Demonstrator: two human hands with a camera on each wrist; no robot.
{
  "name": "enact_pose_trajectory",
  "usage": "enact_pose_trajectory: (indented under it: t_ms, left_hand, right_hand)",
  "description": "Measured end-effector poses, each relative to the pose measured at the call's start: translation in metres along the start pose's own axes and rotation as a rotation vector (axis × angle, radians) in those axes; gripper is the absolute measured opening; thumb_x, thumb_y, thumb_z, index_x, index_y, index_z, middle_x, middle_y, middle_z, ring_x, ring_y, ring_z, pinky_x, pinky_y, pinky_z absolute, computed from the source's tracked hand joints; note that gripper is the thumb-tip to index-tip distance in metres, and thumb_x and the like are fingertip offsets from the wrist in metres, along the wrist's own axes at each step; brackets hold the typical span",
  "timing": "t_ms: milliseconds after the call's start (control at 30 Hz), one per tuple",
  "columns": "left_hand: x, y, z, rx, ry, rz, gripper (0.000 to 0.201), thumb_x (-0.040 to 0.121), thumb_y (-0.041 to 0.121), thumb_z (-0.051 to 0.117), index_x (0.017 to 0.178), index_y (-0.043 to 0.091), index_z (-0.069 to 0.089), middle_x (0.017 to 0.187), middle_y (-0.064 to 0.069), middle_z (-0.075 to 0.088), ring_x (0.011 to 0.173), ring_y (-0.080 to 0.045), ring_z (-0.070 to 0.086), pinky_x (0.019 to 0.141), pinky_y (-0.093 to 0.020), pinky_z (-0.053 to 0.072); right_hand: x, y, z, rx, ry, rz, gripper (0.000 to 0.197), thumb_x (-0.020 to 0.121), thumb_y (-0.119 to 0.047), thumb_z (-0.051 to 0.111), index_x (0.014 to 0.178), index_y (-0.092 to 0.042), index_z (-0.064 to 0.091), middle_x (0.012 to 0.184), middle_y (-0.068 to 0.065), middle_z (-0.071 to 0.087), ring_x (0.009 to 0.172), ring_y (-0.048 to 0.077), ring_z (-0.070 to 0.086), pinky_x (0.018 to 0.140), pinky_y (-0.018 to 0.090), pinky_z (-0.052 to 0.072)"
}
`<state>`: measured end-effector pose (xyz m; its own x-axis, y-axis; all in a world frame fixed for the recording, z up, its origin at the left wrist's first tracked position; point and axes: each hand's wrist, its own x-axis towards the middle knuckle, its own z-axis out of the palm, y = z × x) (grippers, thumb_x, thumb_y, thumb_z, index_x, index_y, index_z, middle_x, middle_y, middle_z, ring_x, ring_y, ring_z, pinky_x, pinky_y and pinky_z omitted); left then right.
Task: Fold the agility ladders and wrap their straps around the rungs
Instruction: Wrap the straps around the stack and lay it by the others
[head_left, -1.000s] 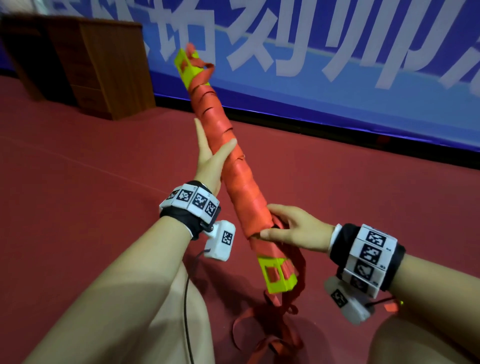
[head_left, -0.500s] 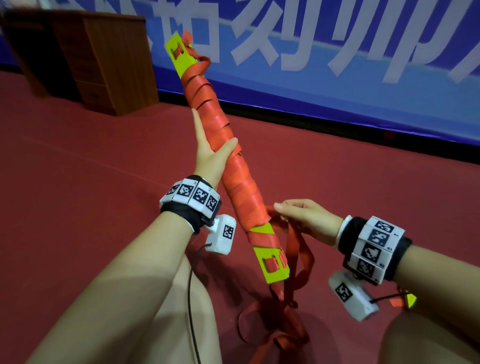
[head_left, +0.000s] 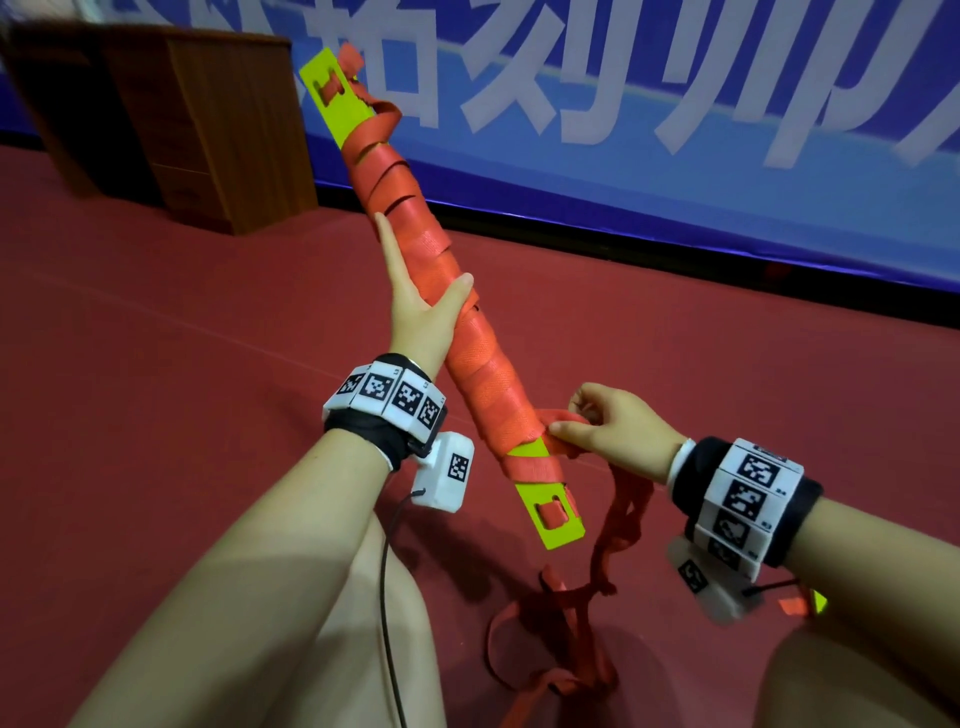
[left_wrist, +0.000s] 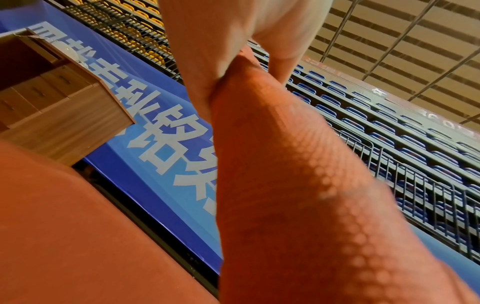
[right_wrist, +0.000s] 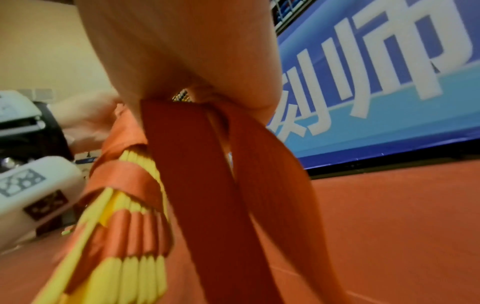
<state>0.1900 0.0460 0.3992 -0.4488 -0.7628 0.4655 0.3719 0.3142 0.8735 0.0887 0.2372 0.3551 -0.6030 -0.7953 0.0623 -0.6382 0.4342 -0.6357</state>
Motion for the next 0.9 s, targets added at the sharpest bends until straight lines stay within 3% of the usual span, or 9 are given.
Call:
enact_pose_trajectory:
  t_ms: [167,267,333,433,567,667,767,833,900]
  left_hand:
    - [0.002,-0.003,0.000,0.053,-0.012,0.016,0.098,0.085,0.005,0.065,0.155,0.028,0.000,0.162,-0.004,0.013,0.144,-0.014,0.029,0.119,-0.036,0.026]
    - [-0.001,-0.006,0.004,0.087,-0.017,0.016,0.098,0.085,0.007,0.066,0.155,0.032,0.002,0.161,-0.003,0.015,0.144,-0.014,0.028,0.119,-0.035,0.026]
    - [-0.002,-0.010,0.008,0.108,0.025,0.003,0.097,0.086,0.007,0.066,0.155,0.031,0.003,0.157,0.002,0.018,0.141,-0.008,0.029,0.113,-0.018,0.025]
    - [-0.005,-0.013,0.017,0.116,0.147,-0.026,0.094,0.087,0.004,0.064,0.155,0.030,0.004,0.138,0.010,0.025,0.120,0.007,0.031,0.089,0.006,0.021]
    - [-0.007,-0.013,0.023,0.072,0.315,-0.132,0.092,0.090,0.007,0.063,0.155,0.032,0.003,0.150,-0.012,0.031,0.130,-0.017,0.041,0.090,-0.008,0.023]
    - [-0.006,-0.012,0.025,0.012,0.400,-0.214,0.088,0.093,0.007,0.058,0.155,0.033,0.002,0.149,-0.018,0.034,0.125,-0.026,0.048,0.084,-0.012,0.028]
    - [-0.003,-0.015,0.027,-0.042,0.417,-0.251,0.082,0.095,0.001,0.050,0.155,0.030,0.003,0.153,-0.016,0.031,0.122,-0.018,0.046,0.082,-0.009,0.028]
    - [-0.002,-0.017,0.028,-0.063,0.379,-0.258,0.080,0.095,-0.001,0.046,0.156,0.030,0.003,0.157,-0.010,0.027,0.118,-0.009,0.041,0.082,-0.008,0.029]
    - [-0.003,-0.014,0.028,-0.091,0.333,-0.246,0.082,0.095,0.000,0.046,0.155,0.031,0.001,0.160,-0.004,0.021,0.121,-0.005,0.037,0.095,-0.012,0.029]
  right_hand:
    - [-0.006,-0.003,-0.013,0.113,-0.172,0.036,0.008,0.088,-0.015,0.067,0.080,-0.013,0.066,0.067,-0.002,0.070,0.063,0.003,0.059,0.072,0.024,0.043]
    - [-0.012,-0.005,-0.013,0.010,-0.162,0.012,0.015,0.088,-0.008,0.063,0.079,-0.020,0.067,0.064,-0.005,0.068,0.053,-0.001,0.057,0.061,0.016,0.042]
    - [-0.020,-0.011,-0.005,-0.106,-0.092,-0.029,0.016,0.087,-0.008,0.060,0.083,-0.021,0.068,0.060,-0.006,0.066,0.051,-0.001,0.060,0.057,0.011,0.042]
    - [-0.028,-0.019,0.010,-0.245,0.025,-0.136,0.019,0.087,-0.010,0.056,0.096,-0.014,0.073,0.082,0.003,0.074,0.083,0.019,0.068,0.078,0.029,0.048]
    - [-0.027,-0.018,0.015,-0.280,0.144,-0.151,0.021,0.090,-0.022,0.058,0.103,-0.008,0.066,0.096,0.012,0.070,0.094,0.032,0.063,0.076,0.036,0.043]
    - [-0.028,-0.017,0.017,-0.442,0.050,-0.134,0.064,0.087,-0.036,0.065,0.137,-0.006,0.041,0.129,0.013,0.053,0.108,0.033,0.059,0.085,0.036,0.045]
    - [-0.021,-0.017,0.015,-0.658,0.074,-0.099,0.090,0.090,-0.040,0.059,0.153,-0.009,0.003,0.136,0.011,0.041,0.101,0.033,0.060,0.070,0.035,0.043]
    - [-0.014,-0.015,0.009,-0.714,0.124,-0.099,0.079,0.093,-0.034,0.052,0.153,-0.013,0.006,0.129,0.010,0.045,0.098,0.034,0.060,0.068,0.036,0.041]
    - [-0.011,-0.013,0.003,-0.657,0.140,-0.114,0.070,0.092,-0.029,0.052,0.152,-0.014,0.018,0.123,0.010,0.050,0.099,0.035,0.060,0.075,0.037,0.045]
